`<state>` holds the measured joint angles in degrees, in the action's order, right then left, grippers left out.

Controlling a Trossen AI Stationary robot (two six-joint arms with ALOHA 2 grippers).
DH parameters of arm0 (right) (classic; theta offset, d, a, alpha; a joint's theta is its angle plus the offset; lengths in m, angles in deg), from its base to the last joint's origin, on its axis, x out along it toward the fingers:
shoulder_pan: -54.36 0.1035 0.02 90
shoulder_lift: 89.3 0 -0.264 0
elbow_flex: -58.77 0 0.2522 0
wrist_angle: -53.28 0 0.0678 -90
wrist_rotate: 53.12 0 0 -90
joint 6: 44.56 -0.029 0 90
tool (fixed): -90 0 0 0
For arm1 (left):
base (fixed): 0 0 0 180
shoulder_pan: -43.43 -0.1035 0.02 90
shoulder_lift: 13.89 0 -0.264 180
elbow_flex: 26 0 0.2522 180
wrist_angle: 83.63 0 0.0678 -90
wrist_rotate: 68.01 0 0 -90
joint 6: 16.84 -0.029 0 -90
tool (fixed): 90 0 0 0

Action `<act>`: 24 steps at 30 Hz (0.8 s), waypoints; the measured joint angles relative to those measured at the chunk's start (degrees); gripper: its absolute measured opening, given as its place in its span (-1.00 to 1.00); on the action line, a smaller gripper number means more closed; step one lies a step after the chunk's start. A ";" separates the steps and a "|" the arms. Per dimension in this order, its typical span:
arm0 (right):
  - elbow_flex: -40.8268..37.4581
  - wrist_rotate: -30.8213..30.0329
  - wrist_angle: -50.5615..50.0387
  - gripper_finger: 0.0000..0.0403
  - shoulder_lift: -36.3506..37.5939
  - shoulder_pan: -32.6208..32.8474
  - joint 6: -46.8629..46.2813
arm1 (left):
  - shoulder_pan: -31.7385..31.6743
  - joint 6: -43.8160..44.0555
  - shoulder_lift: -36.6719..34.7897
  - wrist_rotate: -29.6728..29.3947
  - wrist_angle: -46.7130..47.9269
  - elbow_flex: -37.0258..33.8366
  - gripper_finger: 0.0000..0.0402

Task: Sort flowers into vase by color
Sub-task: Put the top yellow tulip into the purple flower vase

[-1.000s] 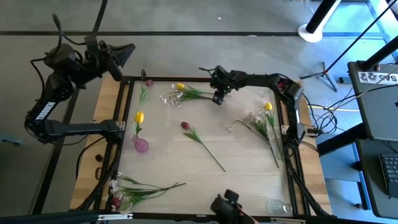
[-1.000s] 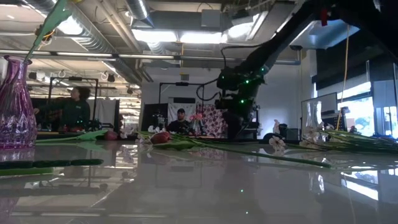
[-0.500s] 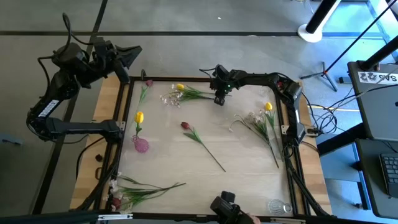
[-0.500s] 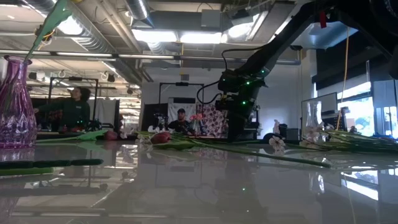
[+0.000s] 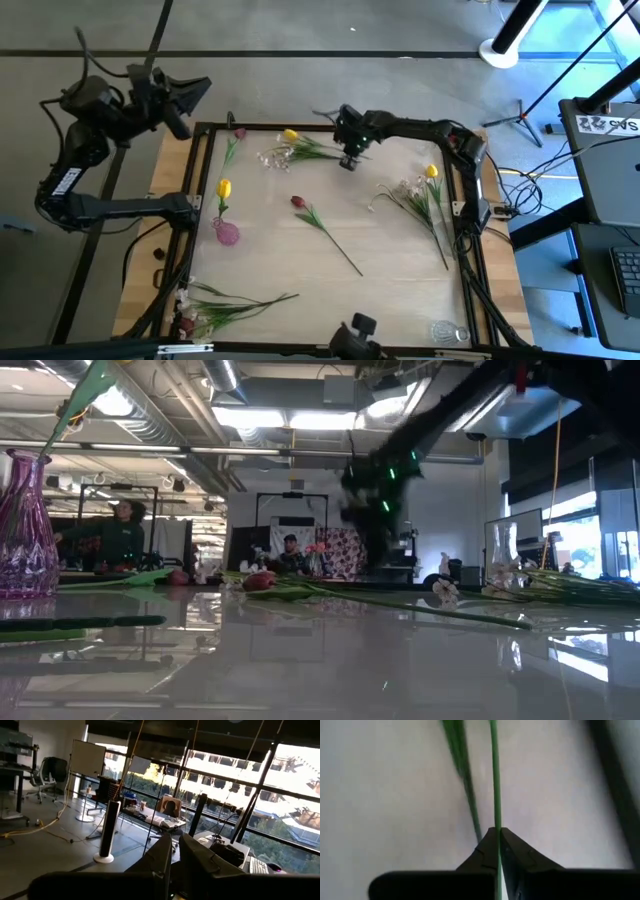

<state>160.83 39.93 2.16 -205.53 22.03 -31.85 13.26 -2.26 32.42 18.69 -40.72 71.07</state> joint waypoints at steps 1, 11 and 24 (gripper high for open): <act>1.94 0.02 -0.75 -0.96 0.92 0.40 -0.72 | 0.00 -0.34 -0.48 0.00 0.00 0.00 -0.83; 19.41 0.19 -7.10 -0.99 5.35 7.17 -13.43 | 0.00 -4.52 -4.58 0.27 6.24 0.04 -0.83; 32.64 -0.98 9.62 -0.99 8.34 21.82 -25.58 | 0.00 -3.44 -5.32 12.80 5.89 -4.19 -0.46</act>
<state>193.47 38.96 11.78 -197.19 43.85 -57.43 13.26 -5.70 27.10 31.49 -34.83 66.88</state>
